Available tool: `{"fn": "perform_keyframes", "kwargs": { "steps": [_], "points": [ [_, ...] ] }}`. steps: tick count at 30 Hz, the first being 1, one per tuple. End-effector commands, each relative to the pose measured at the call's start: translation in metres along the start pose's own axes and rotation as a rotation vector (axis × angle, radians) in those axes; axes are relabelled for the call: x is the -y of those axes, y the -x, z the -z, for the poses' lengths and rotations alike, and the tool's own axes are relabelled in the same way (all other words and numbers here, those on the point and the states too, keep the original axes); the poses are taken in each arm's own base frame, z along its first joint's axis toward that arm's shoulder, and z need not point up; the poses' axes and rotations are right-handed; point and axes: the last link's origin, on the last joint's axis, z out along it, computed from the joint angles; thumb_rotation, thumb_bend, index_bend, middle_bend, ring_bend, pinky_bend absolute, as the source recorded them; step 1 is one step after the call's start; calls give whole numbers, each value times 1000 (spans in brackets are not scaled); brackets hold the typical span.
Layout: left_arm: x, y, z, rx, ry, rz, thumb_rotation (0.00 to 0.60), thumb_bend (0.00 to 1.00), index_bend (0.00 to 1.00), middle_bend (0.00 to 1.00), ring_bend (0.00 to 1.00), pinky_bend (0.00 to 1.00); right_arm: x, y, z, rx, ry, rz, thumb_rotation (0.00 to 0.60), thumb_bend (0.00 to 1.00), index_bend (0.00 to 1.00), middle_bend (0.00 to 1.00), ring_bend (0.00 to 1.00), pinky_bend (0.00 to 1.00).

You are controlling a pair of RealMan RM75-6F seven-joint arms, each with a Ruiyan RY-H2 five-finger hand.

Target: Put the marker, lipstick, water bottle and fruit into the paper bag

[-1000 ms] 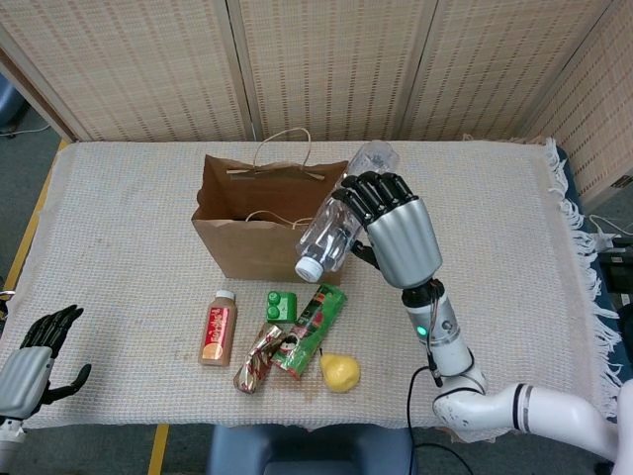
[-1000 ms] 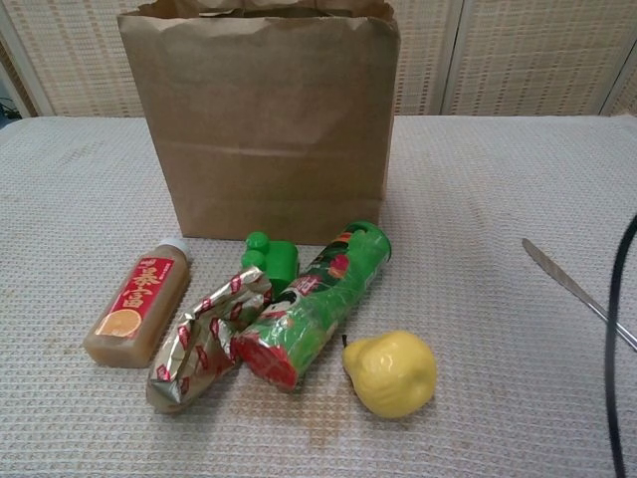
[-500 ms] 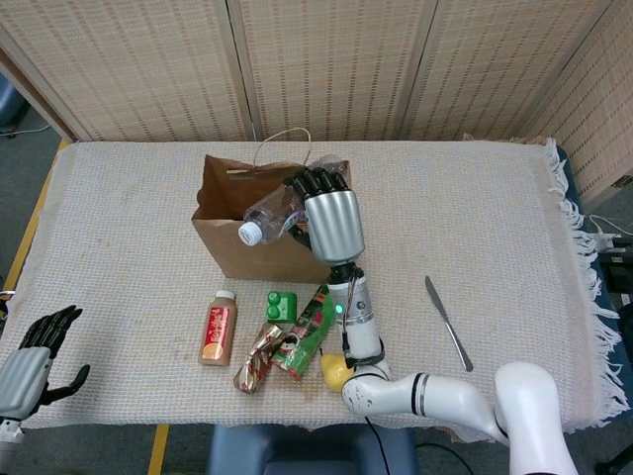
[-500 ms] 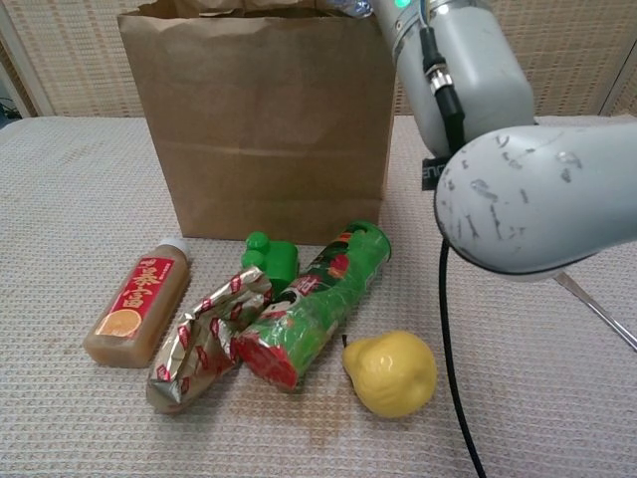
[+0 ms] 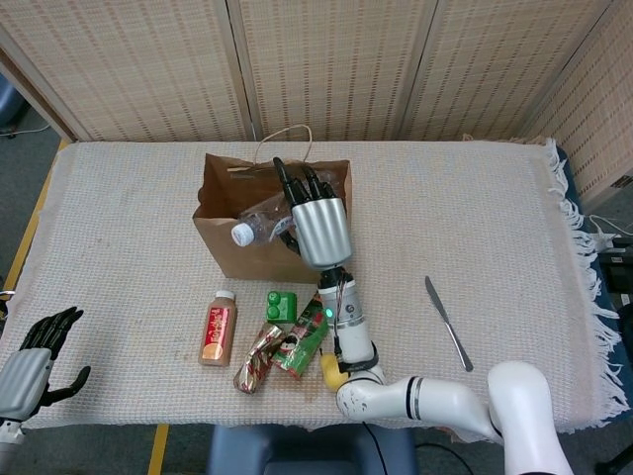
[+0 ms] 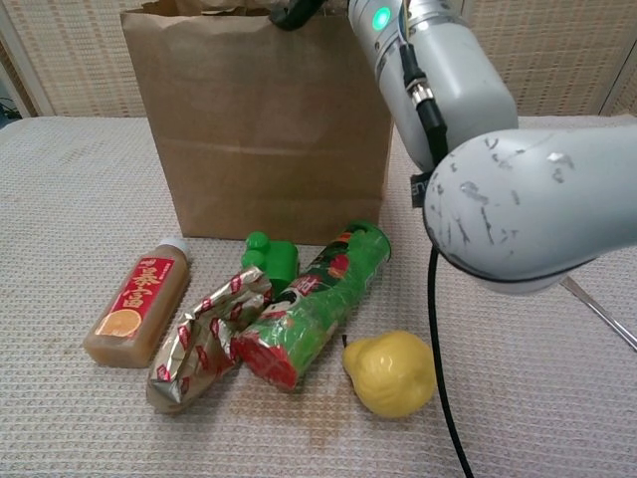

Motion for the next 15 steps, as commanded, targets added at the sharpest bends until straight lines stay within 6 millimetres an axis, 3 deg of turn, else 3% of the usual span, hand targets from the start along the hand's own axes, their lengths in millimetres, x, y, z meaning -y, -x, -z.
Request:
{"fn": "perform_keyframes", "kwargs": {
  "steps": [1, 8, 12, 15],
  "points": [
    [0, 0, 0, 1, 0, -1, 600, 371, 0, 0, 0, 44, -4, -8, -2, -19, 6, -4, 600, 77, 0, 150, 88, 361],
    [0, -1, 0, -2, -4, -1, 600, 371, 0, 0, 0, 44, -7, -27, 6, -38, -24, -52, 600, 76, 0, 145, 84, 344],
    [1, -1, 0, -4, -5, -1, 600, 370, 0, 0, 0, 44, -14, -48, 25, -45, -105, -80, 600, 76, 29, 145, 97, 344],
    [1, -1, 0, -3, -5, -4, 600, 371, 0, 0, 0, 44, -31, -67, 45, -4, -159, -93, 600, 76, 57, 145, 108, 343]
  ]
}}
